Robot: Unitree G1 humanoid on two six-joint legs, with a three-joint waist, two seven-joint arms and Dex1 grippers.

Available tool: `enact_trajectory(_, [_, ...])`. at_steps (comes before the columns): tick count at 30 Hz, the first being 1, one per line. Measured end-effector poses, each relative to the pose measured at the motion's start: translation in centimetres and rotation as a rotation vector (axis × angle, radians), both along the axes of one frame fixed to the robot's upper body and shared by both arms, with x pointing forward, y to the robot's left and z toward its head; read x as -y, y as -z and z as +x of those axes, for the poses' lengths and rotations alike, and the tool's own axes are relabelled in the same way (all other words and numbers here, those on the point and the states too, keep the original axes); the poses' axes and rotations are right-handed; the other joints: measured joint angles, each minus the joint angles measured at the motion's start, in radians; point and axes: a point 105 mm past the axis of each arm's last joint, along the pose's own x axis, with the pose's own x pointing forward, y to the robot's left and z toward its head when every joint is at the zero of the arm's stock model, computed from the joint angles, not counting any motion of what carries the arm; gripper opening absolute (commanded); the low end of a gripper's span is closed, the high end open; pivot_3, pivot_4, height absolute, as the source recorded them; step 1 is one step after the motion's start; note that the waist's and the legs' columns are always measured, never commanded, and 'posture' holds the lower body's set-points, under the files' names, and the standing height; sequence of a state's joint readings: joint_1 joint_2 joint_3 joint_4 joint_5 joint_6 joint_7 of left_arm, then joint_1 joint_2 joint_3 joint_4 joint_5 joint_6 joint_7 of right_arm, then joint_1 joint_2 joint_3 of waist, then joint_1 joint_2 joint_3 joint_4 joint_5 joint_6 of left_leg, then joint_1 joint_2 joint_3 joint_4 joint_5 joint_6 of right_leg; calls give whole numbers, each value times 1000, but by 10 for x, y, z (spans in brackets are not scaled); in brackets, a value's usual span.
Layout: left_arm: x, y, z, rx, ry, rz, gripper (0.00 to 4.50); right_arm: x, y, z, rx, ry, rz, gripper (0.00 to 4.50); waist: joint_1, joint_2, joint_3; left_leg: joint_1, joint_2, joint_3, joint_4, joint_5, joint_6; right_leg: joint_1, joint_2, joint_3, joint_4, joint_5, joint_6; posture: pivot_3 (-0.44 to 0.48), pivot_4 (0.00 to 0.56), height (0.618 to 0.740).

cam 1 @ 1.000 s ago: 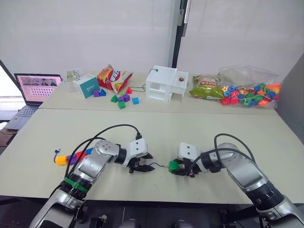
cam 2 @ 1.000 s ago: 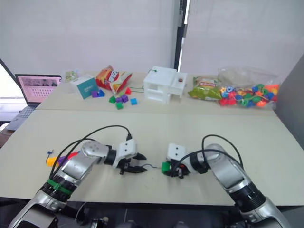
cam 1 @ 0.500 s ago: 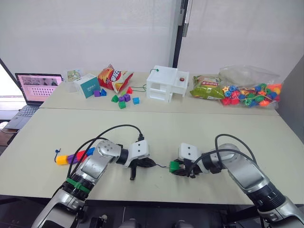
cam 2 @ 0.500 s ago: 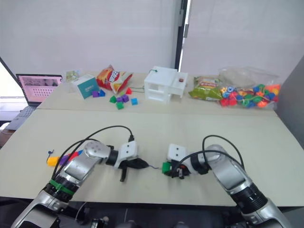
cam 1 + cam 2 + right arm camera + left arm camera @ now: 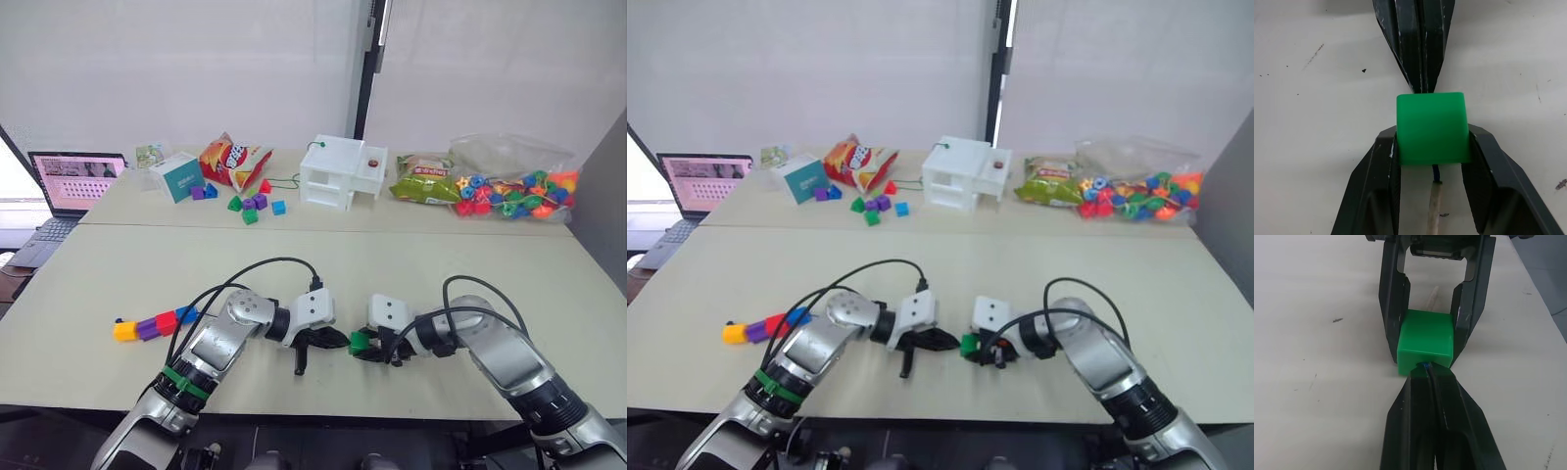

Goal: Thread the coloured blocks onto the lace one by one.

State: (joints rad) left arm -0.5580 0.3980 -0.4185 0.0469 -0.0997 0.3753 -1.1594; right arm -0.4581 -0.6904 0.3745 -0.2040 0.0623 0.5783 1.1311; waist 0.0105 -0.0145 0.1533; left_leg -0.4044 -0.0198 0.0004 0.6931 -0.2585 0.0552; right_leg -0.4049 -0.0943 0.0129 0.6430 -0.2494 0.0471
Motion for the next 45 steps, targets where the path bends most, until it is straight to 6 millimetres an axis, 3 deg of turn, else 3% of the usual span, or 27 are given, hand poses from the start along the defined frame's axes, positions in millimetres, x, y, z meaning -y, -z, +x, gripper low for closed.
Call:
enact_trajectory(4, [-3,0,0,1,-3,10,0,0,0,0,2,2,0,1190,0,0,0,0,0,0,0,0,0,0,0,0,0,0,0,0,150,740])
enact_trajectory(7, [-6,0,1,-4,-15,17,832,-2,0,1,7,8,8,1190,-1,0,0,0,0,0,0,0,0,0,0,0,0,0,0,0,150,740])
enact_trajectory(8, [-7,0,2,-6,-19,19,1182,-3,0,2,9,15,13,2224,-1,0,0,0,0,0,0,0,0,0,0,0,0,0,0,0,150,740])
enact_trajectory(15, [-14,-11,0,20,11,50,3507,8,-4,3,-8,101,33,4500,4,0,0,-2,-1,0,0,0,0,-2,-1,0,0,0,0,0,150,740])
enact_trajectory(19, [-11,-16,2,62,36,82,3507,25,-6,-3,9,138,1,4500,7,0,0,-4,-1,0,0,-1,1,-2,-2,0,-2,0,0,0,150,740])
enact_trajectory(24, [11,-18,6,103,56,62,3507,36,-4,-5,26,181,-6,4500,3,0,0,-3,-1,0,0,-1,1,-2,-1,0,-2,0,1,0,150,740])
enact_trajectory(30, [29,5,8,103,64,107,3507,40,-2,-6,46,206,8,4500,3,0,0,-2,-1,1,0,-1,1,-1,-1,0,-2,0,1,0,150,740])
enact_trajectory(33, [32,8,9,111,66,109,3507,41,-1,-8,51,221,12,4500,6,0,0,-2,-1,0,1,-1,1,1,-1,0,-2,0,1,0,150,740])
enact_trajectory(40, [42,7,12,118,60,96,1384,45,0,-13,44,252,29,4500,10,0,0,-2,-1,0,1,-1,1,0,-1,0,-2,0,1,0,150,740])
enact_trajectory(41, [42,7,12,116,60,95,1205,45,0,-13,46,257,29,4500,10,0,0,-2,-1,0,1,-1,1,0,-1,0,-2,0,1,0,150,740])
enact_trajectory(45, [41,7,12,115,68,99,1207,48,0,-17,36,275,37,4500,10,0,0,-2,-1,0,1,-1,1,0,-1,0,-2,0,1,0,150,740])
